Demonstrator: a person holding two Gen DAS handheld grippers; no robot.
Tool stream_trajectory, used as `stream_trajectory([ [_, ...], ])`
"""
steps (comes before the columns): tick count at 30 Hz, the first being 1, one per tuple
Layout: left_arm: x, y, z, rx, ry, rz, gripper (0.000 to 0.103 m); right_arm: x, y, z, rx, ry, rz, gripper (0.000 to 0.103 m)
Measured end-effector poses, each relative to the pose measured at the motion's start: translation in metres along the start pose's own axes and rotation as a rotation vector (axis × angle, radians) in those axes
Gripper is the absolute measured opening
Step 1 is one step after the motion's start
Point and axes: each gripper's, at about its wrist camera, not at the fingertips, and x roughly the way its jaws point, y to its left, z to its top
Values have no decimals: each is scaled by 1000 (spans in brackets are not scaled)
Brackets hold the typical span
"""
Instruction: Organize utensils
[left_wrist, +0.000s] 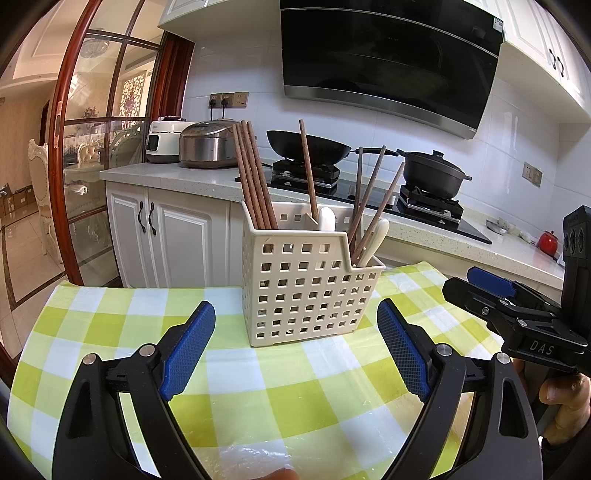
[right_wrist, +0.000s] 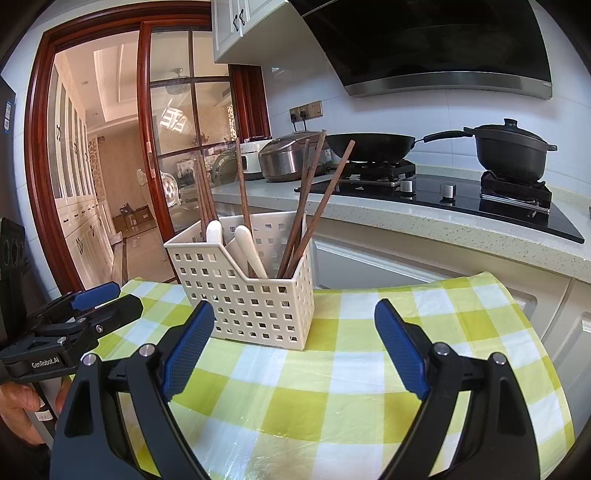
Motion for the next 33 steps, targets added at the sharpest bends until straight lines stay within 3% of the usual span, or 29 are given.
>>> stream_trajectory([
  [33, 0, -2, -2, 3, -1, 9, 84, 0, 2, -2, -4, 5, 4, 86],
])
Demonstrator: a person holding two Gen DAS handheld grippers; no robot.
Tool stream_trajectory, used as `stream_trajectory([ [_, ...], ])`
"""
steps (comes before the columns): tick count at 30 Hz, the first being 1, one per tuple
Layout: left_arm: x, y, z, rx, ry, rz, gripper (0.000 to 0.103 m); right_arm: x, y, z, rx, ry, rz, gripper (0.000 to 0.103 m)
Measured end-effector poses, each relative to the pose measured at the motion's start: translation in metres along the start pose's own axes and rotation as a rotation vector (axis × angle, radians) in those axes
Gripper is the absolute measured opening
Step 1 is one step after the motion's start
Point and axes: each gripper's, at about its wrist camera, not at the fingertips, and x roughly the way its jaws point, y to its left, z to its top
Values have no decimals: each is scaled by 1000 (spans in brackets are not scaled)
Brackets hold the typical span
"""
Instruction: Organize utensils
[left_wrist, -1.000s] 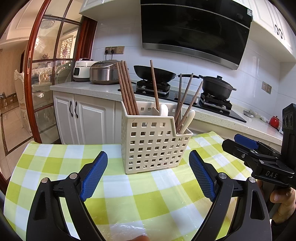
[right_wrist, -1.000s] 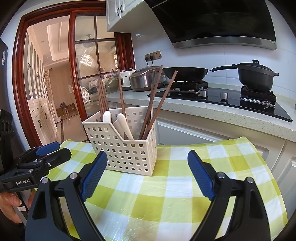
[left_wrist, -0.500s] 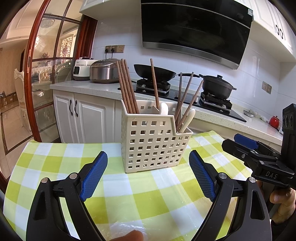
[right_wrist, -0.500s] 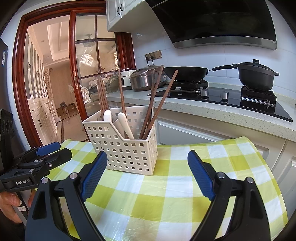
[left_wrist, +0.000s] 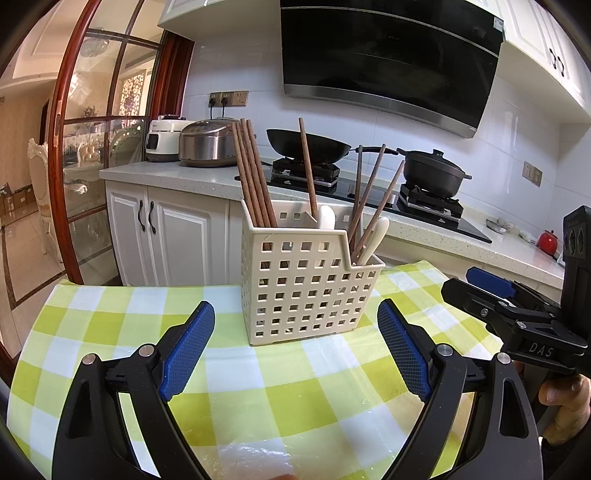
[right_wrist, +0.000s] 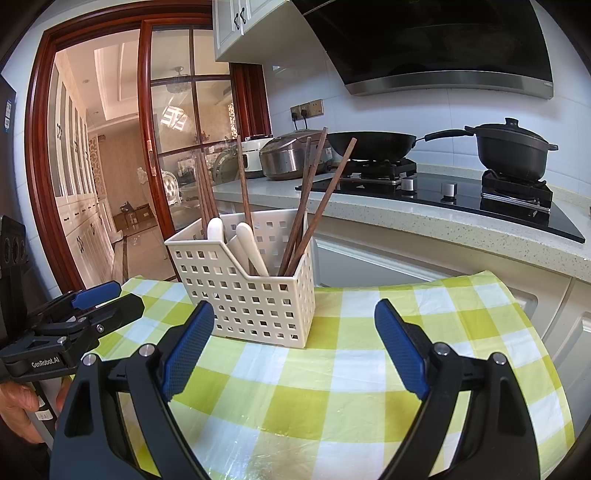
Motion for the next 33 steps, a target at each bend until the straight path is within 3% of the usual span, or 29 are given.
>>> stream_trajectory([
  [33, 2, 3, -2, -10, 15, 5, 84, -1, 0, -3, -2, 5, 2, 86],
])
